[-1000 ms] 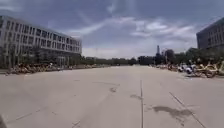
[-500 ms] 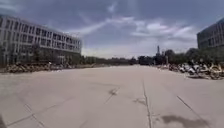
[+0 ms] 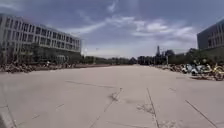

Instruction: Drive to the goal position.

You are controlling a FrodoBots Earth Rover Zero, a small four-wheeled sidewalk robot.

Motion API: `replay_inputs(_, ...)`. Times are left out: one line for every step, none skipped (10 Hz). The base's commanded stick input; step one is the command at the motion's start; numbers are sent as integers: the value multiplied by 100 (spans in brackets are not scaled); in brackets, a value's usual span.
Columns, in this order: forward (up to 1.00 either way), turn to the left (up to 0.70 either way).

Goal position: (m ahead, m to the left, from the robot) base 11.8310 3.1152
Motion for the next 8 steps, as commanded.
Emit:
replay_inputs(60, 0)
replay_inputs(60, 0)
replay_inputs(60, 0)
replay_inputs(60, 0)
replay_inputs(60, 0)
replay_inputs(60, 0)
replay_inputs(60, 0)
replay_inputs(60, 0)
